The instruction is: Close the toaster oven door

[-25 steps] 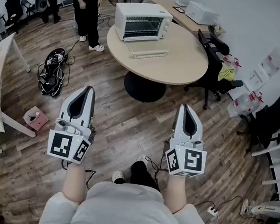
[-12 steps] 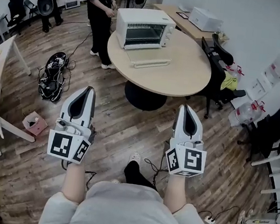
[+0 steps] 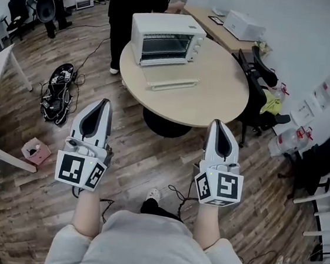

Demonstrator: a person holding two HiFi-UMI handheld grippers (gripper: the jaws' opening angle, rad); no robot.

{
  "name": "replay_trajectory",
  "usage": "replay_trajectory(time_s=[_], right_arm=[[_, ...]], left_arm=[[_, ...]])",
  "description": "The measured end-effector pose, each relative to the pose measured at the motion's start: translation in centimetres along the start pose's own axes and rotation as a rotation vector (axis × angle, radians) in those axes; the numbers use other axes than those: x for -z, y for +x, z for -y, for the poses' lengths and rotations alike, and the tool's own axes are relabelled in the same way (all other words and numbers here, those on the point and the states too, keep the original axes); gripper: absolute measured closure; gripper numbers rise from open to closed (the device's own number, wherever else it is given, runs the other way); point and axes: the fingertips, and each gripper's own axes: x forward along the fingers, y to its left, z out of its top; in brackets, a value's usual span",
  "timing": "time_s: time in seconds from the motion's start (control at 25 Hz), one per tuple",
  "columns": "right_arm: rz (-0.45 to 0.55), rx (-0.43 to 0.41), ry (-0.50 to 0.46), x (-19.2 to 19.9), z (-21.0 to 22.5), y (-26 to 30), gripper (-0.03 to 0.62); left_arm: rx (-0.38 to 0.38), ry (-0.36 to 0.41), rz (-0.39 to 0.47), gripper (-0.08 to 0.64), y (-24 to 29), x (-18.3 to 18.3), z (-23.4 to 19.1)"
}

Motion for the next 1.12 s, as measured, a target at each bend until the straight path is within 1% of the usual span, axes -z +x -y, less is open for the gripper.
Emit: replay_trajectory(time_s=[0.36, 0.72, 0.92, 1.12], right_arm=[[0.006, -0.033, 0.013, 1.2, 4.4, 6.1, 0.580], [0.011, -0.073, 0.032, 2.8, 8.2, 11.5, 0.580], [0.011, -0.091, 0.049, 3.9, 9.7, 13.3, 0.581], [0.006, -0.109, 0.071, 4.8, 10.1, 14.5, 0.581]], left_arm=[[-0.024, 0.014, 0.001, 0.554, 6.8, 1.6, 0.1], [-0.068, 0.027, 0.005, 0.554, 12.2, 3.5, 0.1], [-0.077, 0.032, -0.005, 0.554, 14.0, 4.7, 0.7], [-0.087, 0.051, -0.036, 0.554, 14.9, 5.5, 0.7]])
